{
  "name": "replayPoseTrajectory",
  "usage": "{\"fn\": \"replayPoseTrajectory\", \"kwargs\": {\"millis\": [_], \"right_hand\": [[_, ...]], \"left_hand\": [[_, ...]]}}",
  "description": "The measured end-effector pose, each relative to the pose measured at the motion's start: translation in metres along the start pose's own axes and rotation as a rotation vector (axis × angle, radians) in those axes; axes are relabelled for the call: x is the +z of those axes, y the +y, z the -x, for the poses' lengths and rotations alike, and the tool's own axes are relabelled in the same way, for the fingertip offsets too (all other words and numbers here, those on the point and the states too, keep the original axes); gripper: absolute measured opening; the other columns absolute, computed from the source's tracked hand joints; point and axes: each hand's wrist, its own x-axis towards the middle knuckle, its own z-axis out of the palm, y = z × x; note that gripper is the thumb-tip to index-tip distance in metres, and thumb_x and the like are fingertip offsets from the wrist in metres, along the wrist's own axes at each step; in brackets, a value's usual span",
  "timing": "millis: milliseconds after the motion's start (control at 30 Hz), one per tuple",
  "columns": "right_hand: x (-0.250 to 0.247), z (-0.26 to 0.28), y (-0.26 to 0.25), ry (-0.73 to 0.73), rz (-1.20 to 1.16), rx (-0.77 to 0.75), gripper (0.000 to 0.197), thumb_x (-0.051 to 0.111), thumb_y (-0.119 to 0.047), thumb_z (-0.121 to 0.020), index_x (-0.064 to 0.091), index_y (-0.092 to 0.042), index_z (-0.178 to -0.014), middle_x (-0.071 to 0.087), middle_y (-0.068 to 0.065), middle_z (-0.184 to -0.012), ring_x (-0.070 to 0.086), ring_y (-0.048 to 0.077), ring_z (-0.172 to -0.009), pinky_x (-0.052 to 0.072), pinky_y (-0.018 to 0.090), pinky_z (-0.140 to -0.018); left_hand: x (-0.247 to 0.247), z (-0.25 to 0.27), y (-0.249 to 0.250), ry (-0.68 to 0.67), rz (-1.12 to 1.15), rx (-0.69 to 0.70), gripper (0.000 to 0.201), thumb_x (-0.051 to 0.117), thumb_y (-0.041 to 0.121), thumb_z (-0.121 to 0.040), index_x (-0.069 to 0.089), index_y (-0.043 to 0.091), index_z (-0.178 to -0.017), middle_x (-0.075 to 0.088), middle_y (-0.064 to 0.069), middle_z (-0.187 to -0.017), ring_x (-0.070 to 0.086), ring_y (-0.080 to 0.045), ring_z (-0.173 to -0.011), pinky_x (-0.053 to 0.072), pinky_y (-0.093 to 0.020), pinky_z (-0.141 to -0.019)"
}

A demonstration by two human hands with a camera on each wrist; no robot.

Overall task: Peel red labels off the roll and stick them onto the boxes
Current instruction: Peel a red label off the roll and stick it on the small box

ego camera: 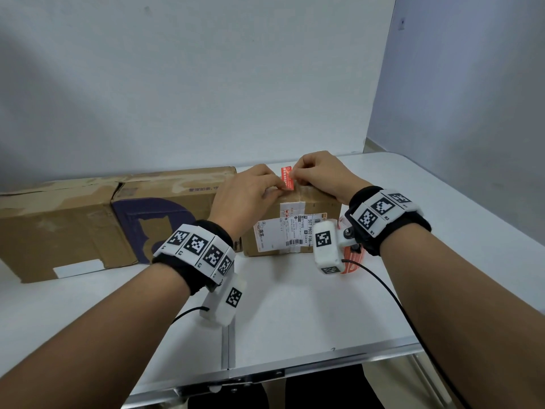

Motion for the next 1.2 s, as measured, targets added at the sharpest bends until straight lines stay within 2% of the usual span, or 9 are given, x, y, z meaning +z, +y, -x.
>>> {"fn": "replayPoseTrajectory", "kwargs": {"millis": [133, 233, 333, 467, 700, 900, 1000, 1066, 1200], "right_hand": [[0.001, 0.003, -0.001, 0.01, 0.088, -0.039, 0.014, 0.066, -0.019, -0.081, 0.072, -0.007, -0.086, 0.07, 0.0, -0.083, 0.06, 0.01, -0.078, 0.051, 0.028, -0.078], [0.001, 0.004, -0.001, 0.024, 0.146, -0.07, 0.016, 0.067, -0.02, -0.082, 0.072, -0.007, -0.088, 0.07, 0.0, -0.085, 0.059, 0.009, -0.078, 0.048, 0.021, -0.073], [0.004, 0.006, 0.0, 0.029, 0.176, -0.092, 0.015, 0.069, -0.02, -0.082, 0.072, -0.007, -0.089, 0.069, -0.001, -0.083, 0.059, 0.008, -0.077, 0.045, 0.015, -0.066], [0.006, 0.006, 0.001, 0.027, 0.217, -0.116, 0.015, 0.07, -0.02, -0.082, 0.072, -0.007, -0.089, 0.069, 0.0, -0.083, 0.06, 0.009, -0.077, 0.045, 0.016, -0.069], [0.009, 0.006, 0.002, 0.03, 0.267, -0.123, 0.015, 0.069, -0.02, -0.083, 0.07, -0.007, -0.091, 0.066, -0.002, -0.081, 0.058, 0.01, -0.076, 0.042, 0.012, -0.063], [0.009, -0.001, 0.004, 0.03, 0.295, -0.068, 0.03, 0.072, -0.032, -0.082, 0.066, -0.01, -0.102, 0.062, -0.001, -0.091, 0.055, 0.012, -0.084, 0.038, 0.016, -0.061], [0.01, -0.005, 0.002, 0.03, 0.33, -0.045, 0.038, 0.071, -0.035, -0.082, 0.062, -0.011, -0.11, 0.062, 0.002, -0.102, 0.053, 0.013, -0.092, 0.038, 0.022, -0.07], [0.011, -0.007, 0.001, 0.051, 0.351, -0.028, 0.035, 0.071, -0.032, -0.083, 0.065, -0.01, -0.11, 0.064, 0.004, -0.107, 0.057, 0.016, -0.097, 0.039, 0.023, -0.078], [0.016, -0.009, 0.0, 0.093, 0.356, -0.018, 0.021, 0.069, -0.024, -0.084, 0.07, -0.008, -0.097, 0.07, 0.006, -0.106, 0.059, 0.015, -0.093, 0.041, 0.023, -0.076]], "left_hand": [[0.002, 0.002, -0.001, 0.011, -0.03, 0.036, 0.025, 0.053, 0.04, -0.09, 0.073, 0.032, -0.103, 0.069, 0.008, -0.097, 0.066, -0.019, -0.076, 0.052, -0.038, -0.06], [0.002, 0.003, -0.001, 0.013, -0.064, 0.053, 0.022, 0.056, 0.035, -0.091, 0.072, 0.03, -0.104, 0.069, 0.008, -0.099, 0.067, -0.019, -0.078, 0.05, -0.034, -0.06], [0.003, 0.004, -0.002, -0.004, -0.095, 0.068, 0.022, 0.055, 0.033, -0.092, 0.071, 0.03, -0.106, 0.069, 0.007, -0.101, 0.068, -0.02, -0.08, 0.051, -0.037, -0.059], [0.003, 0.007, -0.003, -0.019, -0.118, 0.078, 0.022, 0.054, 0.034, -0.093, 0.07, 0.031, -0.108, 0.069, 0.007, -0.103, 0.068, -0.02, -0.083, 0.051, -0.036, -0.058], [0.001, 0.004, -0.002, -0.055, -0.135, 0.087, 0.025, 0.053, 0.035, -0.094, 0.069, 0.031, -0.111, 0.069, 0.008, -0.104, 0.067, -0.018, -0.086, 0.052, -0.038, -0.062], [0.0, 0.004, -0.004, -0.05, -0.121, 0.111, 0.024, 0.054, 0.033, -0.093, 0.069, 0.031, -0.112, 0.07, 0.005, -0.1, 0.068, -0.02, -0.083, 0.051, -0.033, -0.059], [-0.001, 0.003, -0.004, -0.052, -0.12, 0.107, 0.024, 0.055, 0.033, -0.093, 0.07, 0.029, -0.111, 0.071, 0.005, -0.099, 0.068, -0.021, -0.083, 0.05, -0.033, -0.059], [-0.002, 0.002, -0.003, -0.056, -0.125, 0.109, 0.024, 0.055, 0.032, -0.093, 0.071, 0.028, -0.11, 0.071, 0.004, -0.099, 0.068, -0.021, -0.082, 0.049, -0.032, -0.058], [-0.004, 0.003, -0.002, -0.066, -0.13, 0.105, 0.024, 0.055, 0.031, -0.093, 0.071, 0.026, -0.11, 0.071, 0.004, -0.101, 0.068, -0.021, -0.083, 0.048, -0.031, -0.059]]}}
